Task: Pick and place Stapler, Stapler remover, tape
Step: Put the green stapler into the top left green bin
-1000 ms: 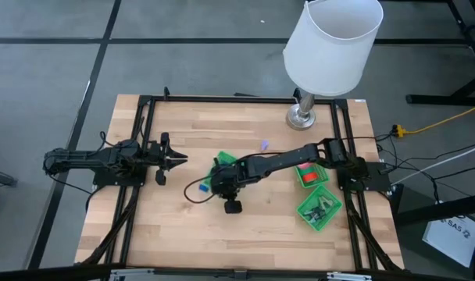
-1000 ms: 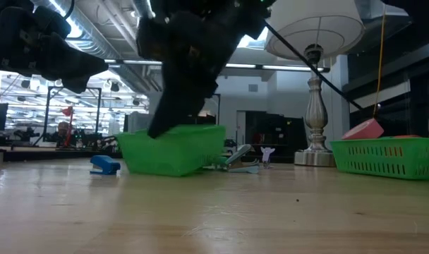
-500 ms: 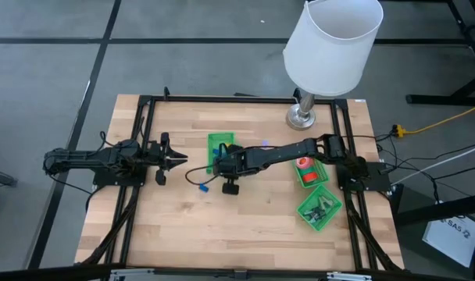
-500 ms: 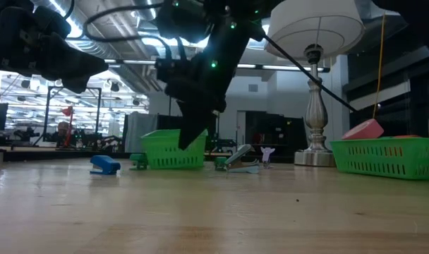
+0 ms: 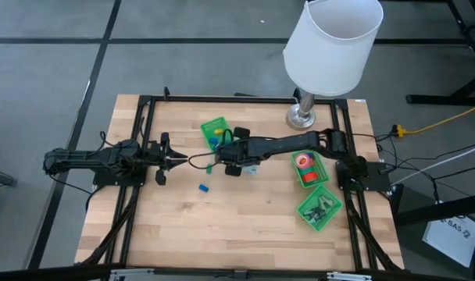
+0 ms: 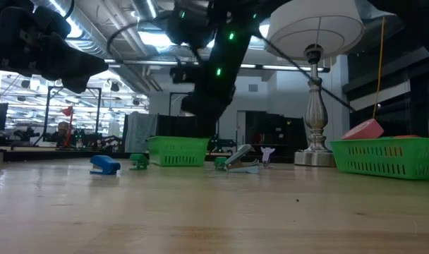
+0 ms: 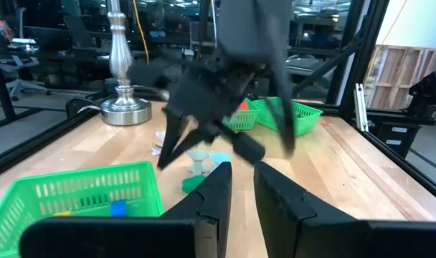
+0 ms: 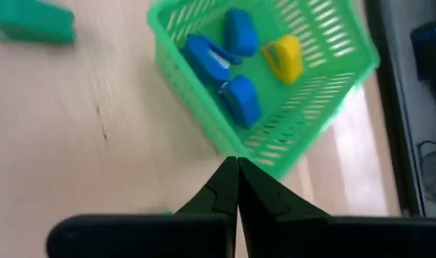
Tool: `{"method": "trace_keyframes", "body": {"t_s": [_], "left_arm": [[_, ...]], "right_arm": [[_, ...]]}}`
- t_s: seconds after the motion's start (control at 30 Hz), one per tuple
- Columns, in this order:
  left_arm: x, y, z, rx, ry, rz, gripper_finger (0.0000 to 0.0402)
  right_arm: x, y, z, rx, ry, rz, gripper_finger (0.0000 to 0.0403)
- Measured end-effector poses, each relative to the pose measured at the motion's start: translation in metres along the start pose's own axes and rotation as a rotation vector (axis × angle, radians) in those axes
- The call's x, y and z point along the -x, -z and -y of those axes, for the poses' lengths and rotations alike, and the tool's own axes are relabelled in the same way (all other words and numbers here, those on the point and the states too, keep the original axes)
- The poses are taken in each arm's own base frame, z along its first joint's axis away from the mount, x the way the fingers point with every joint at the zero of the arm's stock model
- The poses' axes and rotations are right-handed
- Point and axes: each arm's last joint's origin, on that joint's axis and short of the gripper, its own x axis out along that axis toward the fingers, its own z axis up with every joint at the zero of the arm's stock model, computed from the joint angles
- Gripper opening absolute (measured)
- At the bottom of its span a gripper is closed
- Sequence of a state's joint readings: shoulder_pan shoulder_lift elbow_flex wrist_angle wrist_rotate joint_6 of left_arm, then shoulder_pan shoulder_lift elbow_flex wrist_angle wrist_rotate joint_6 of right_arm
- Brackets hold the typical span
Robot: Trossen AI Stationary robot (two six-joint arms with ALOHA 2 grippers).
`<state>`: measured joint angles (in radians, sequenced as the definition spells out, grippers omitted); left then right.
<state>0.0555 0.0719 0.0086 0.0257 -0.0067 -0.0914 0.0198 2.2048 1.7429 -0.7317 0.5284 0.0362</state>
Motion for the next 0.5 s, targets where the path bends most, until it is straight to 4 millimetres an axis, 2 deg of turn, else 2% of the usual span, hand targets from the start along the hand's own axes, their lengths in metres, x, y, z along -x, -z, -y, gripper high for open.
{"method": "trace_keyframes", "body": {"t_s": [0.27,0.4,0.5], "left_arm": [[0.0,0.0,0.0,0.0,0.0,-0.001,0.0058],[0.0,0.0,0.0,0.0,0.0,0.0,0.0058],[0.0,0.0,0.0,0.0,0.0,0.0,0.0058]], "right_arm": [[0.033,0.01,0.012,-0.099,-0.112,-0.095,0.001],[0.036,0.01,0.011,-0.159,-0.14,-0.106,0.0012],[0.035,0.01,0.011,-0.188,-0.159,-0.109,0.0029]]}}
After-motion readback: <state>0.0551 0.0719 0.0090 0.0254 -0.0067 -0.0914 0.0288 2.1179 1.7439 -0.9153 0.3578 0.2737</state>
